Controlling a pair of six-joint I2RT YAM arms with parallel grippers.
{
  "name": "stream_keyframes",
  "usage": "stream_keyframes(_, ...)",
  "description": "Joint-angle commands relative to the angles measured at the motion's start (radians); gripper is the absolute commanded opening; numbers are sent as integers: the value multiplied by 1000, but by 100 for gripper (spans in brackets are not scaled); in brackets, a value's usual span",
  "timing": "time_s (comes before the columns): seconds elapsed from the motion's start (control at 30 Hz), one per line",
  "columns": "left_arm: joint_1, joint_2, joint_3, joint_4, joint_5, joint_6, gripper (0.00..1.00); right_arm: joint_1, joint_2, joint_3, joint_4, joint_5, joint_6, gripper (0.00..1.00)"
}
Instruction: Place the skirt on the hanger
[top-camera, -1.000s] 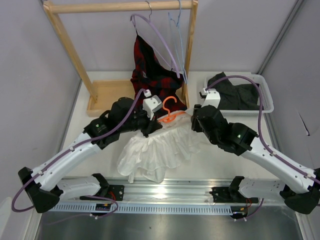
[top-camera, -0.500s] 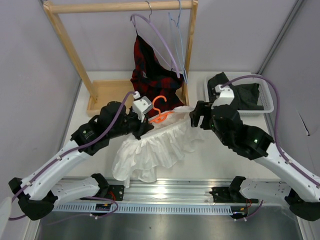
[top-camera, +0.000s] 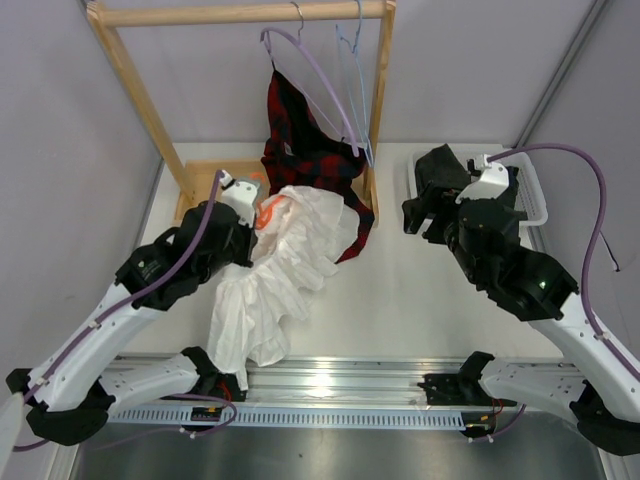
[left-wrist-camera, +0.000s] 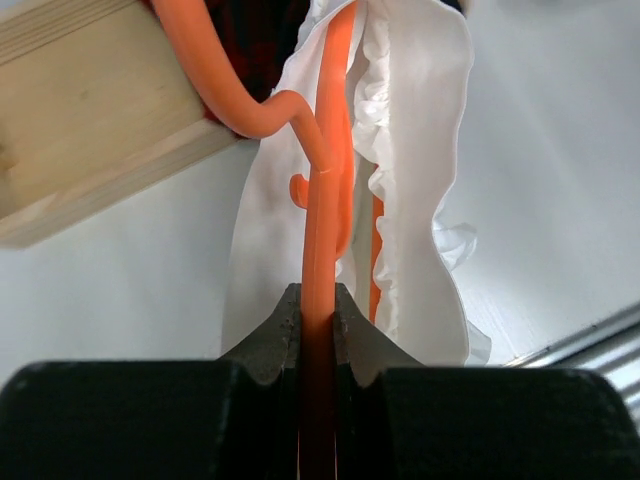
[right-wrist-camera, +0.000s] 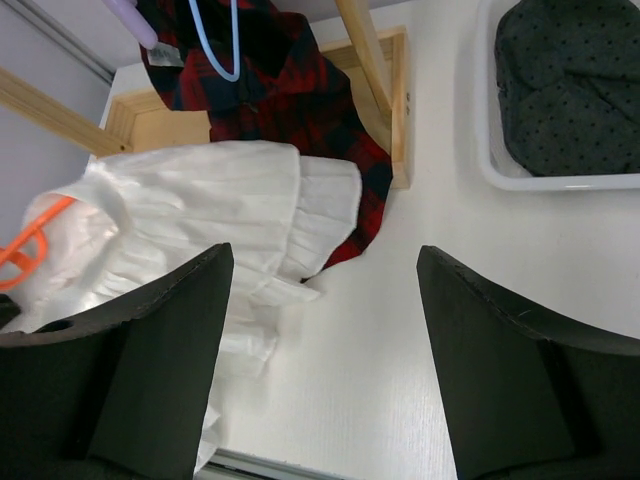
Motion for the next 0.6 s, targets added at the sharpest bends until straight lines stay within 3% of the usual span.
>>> stream_keyframes(0.0,23,2,124,-45,-201,-75,0,-16,5,32,11,8,-1,80)
stream_keyframes(0.27,37,66,310,-129,-380,-90,0,-49,30,47,3,-33,-10,80)
stream_keyframes(0.57,57,80,459,-59,-422,-18,0,-73,43,47,6,-60,-21,80)
